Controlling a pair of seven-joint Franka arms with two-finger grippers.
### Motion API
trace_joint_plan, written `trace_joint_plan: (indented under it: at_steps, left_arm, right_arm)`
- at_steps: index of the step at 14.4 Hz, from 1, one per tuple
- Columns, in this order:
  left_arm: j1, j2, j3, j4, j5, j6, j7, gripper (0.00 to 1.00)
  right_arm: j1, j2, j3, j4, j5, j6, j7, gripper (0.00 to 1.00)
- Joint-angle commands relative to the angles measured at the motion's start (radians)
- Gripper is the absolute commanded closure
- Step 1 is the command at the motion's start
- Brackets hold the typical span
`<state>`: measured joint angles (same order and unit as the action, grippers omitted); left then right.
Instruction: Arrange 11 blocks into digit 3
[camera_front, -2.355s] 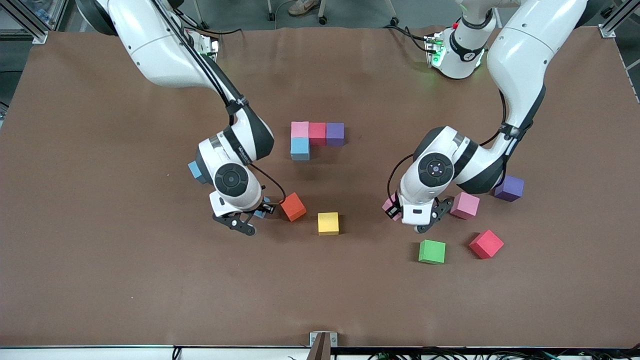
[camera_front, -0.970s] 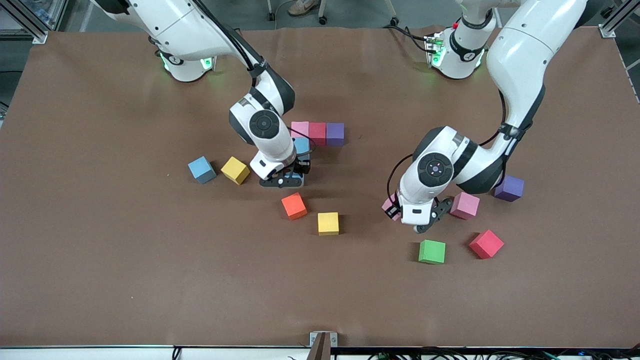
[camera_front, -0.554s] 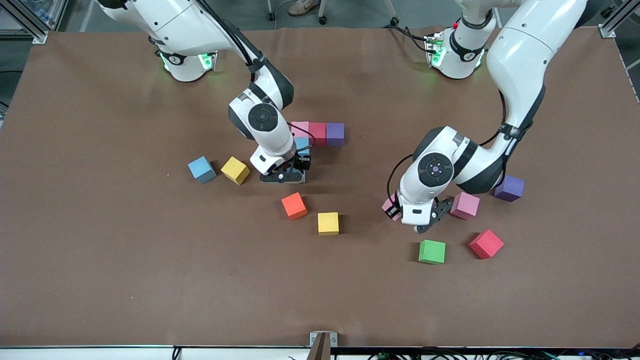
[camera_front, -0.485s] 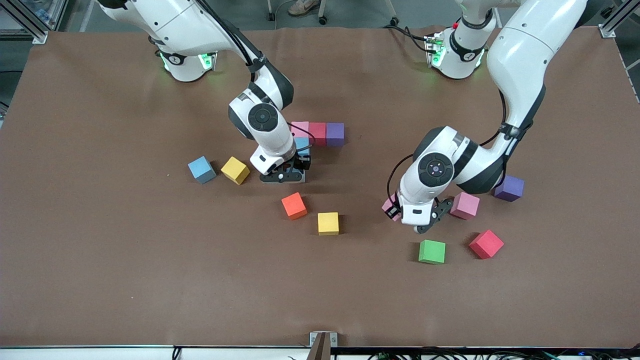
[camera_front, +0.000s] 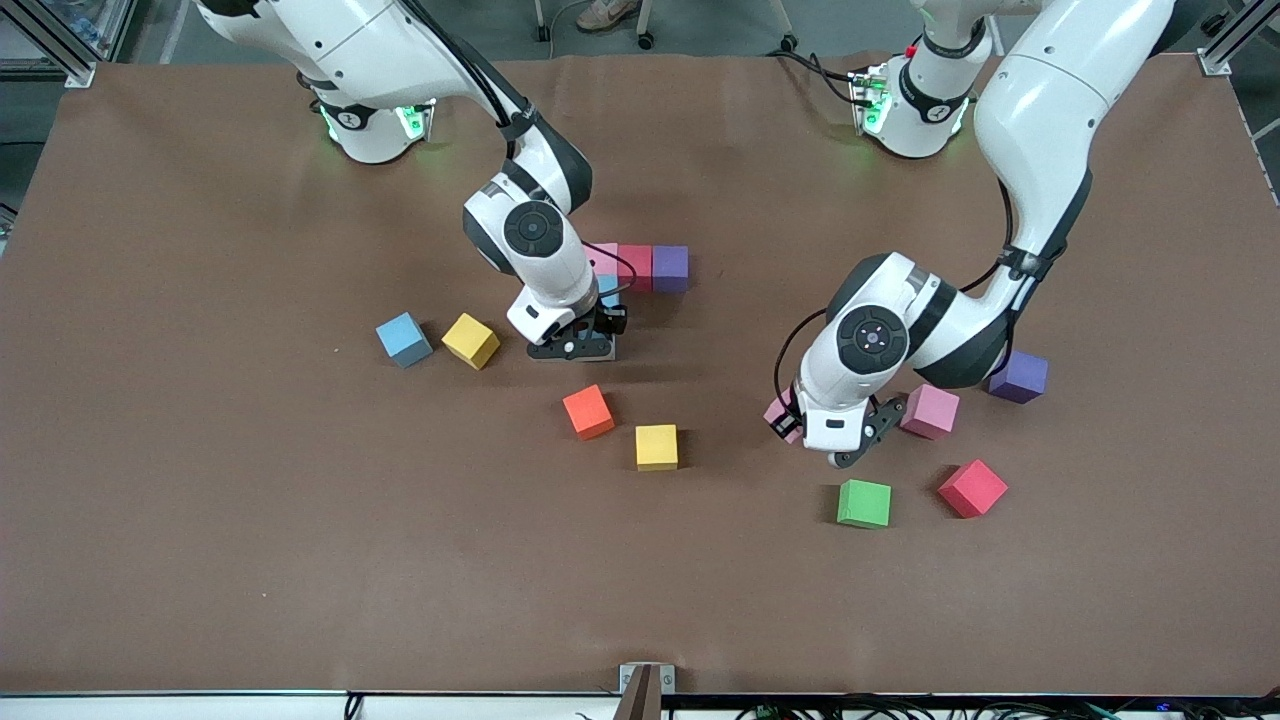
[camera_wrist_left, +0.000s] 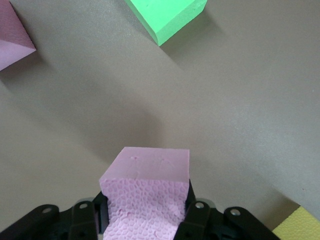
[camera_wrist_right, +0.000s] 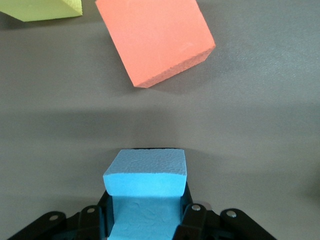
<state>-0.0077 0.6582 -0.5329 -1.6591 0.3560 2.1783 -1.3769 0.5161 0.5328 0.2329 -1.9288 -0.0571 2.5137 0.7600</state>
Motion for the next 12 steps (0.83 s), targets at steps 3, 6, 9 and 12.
trace_joint_plan:
  at_steps: [3,6,9,12]
  left_arm:
    - [-0.012,-0.008,0.001,0.016,-0.015,-0.014,-0.01,0.88]
    - [0.0,-0.038,-0.007,0.013,-0.019,-0.047,-0.01,0.88]
    - [-0.003,-0.071,-0.025,0.016,-0.046,-0.075,-0.065,0.88]
    - [-0.003,-0.081,-0.064,0.007,-0.054,-0.077,-0.132,0.88]
  right_arm:
    - [0.012,0.006,-0.001,0.007,-0.015,0.0,-0.008,1.0]
    - [0.016,0.019,-0.003,0.01,-0.021,-0.001,-0.017,1.0]
    - [0.016,0.027,-0.003,0.014,-0.021,-0.003,-0.028,1.0]
    - [0.019,0.035,-0.003,0.022,-0.021,-0.012,-0.028,1.0]
